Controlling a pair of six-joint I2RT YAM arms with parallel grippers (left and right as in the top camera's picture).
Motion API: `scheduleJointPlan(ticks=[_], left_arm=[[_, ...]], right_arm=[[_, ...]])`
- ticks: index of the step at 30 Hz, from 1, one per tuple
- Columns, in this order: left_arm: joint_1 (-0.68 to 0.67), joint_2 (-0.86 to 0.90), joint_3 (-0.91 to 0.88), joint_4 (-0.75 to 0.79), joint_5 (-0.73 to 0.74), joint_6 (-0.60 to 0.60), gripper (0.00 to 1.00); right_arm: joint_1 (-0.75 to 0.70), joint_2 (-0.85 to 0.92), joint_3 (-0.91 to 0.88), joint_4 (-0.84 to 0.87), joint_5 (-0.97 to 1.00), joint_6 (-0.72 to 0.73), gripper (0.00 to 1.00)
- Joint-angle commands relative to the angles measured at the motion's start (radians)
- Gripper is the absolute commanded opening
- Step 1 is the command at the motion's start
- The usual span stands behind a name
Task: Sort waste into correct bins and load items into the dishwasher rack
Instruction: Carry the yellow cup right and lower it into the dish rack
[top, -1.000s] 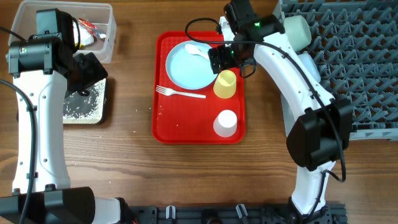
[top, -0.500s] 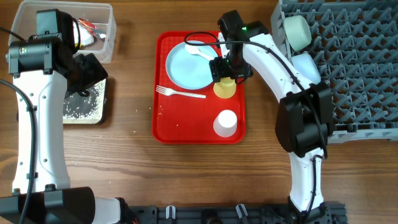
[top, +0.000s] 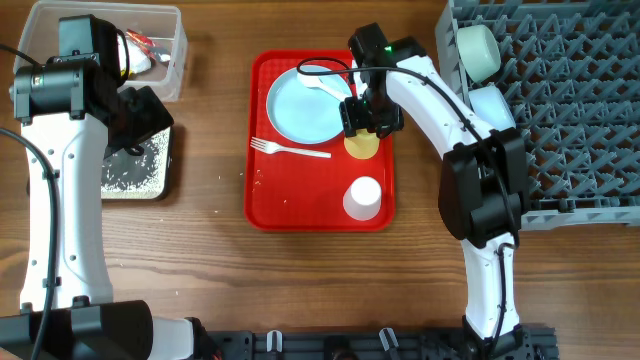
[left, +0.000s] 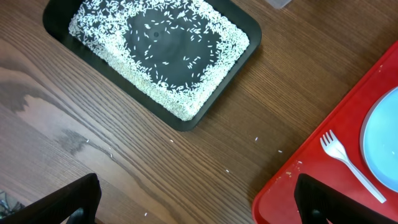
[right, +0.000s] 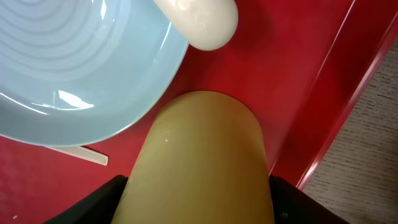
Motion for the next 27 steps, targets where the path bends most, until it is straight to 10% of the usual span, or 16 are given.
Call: scheduleJointPlan(ticks=[1,16,27], left_arm=[[0.005,0.006,0.003,-0.001,-0.001,0.008,1.0],[0.005,0.006,0.003,0.0,-0.002,0.008,1.0],[0.005,0.006,0.003,0.0,-0.002,0.008,1.0]], right_arm=[[0.001,-0.006,0.012,-0.027,0.008,0.005,0.63],[-0.069,-0.4,0.013,-0.179,0.043,0.005,0.64],[-0.409,-0.59,0.012,-0.356,0.157,0.004,0.67]])
